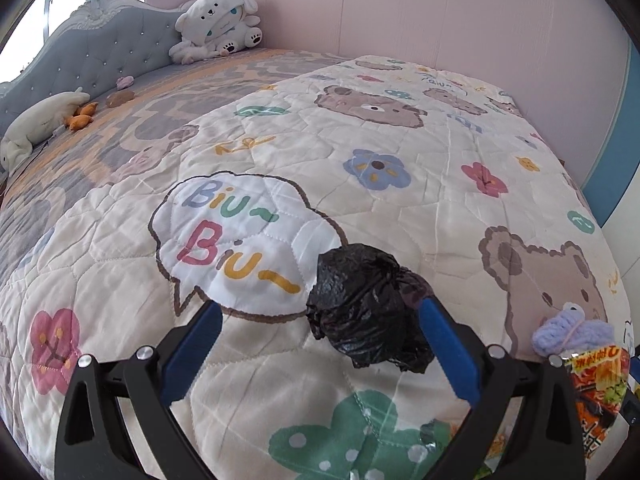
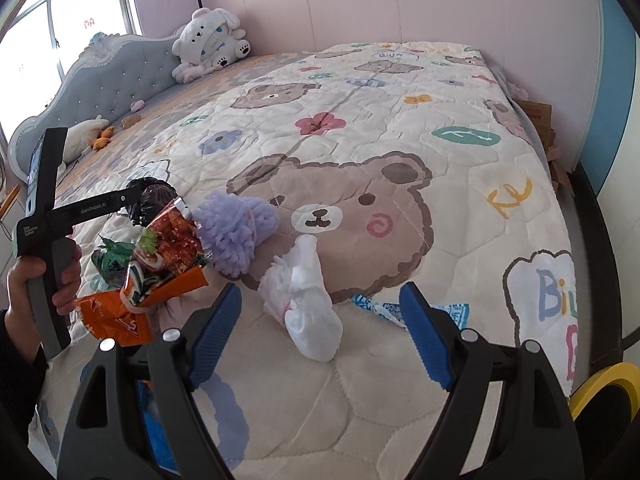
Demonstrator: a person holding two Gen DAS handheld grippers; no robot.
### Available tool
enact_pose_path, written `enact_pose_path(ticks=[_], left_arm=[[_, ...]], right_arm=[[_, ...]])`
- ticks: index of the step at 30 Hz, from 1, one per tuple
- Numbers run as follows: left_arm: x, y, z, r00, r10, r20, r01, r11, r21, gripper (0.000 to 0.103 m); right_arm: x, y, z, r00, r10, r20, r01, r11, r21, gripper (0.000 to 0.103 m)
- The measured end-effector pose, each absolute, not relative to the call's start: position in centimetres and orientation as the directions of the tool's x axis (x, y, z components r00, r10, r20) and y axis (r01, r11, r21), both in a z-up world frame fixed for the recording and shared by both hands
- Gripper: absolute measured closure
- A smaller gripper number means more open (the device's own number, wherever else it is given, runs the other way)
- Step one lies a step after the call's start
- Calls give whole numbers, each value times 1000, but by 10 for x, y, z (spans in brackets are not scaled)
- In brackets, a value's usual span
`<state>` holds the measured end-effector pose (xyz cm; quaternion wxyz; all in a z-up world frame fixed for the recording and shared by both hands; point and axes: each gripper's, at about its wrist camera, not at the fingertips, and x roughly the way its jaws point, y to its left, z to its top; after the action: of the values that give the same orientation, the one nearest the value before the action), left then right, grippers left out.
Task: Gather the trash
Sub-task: 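Grasp the black plastic bag with left tool while right tool grasps white cloth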
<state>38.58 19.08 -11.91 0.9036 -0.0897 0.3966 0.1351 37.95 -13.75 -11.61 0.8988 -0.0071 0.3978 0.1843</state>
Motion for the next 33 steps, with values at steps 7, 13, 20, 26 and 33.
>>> enact_pose_path(ticks=[7,13,20,26,33], left_arm=[[399,185,-128,653,162,-739,-306,950,-62,8],[409,169,-136,652,134,-746,-249,967,-44,14],[416,156,-142,643,109,-758,-192,981,-21,41],[412,156,-139,661,94,-745,-185,982,-40,49],[401,159,-124,690,70,-721,-180,981,-76,50]], right_arm=[[394,-127,-132,594,324,-736,-347,929,129,26],[399,-124,-143,579,326,-747,-349,927,134,33],[401,-125,-147,562,348,-750,-357,920,159,61],[396,-121,-143,569,353,-743,-382,913,142,73],[392,-133,-125,571,404,-714,-374,903,213,74]])
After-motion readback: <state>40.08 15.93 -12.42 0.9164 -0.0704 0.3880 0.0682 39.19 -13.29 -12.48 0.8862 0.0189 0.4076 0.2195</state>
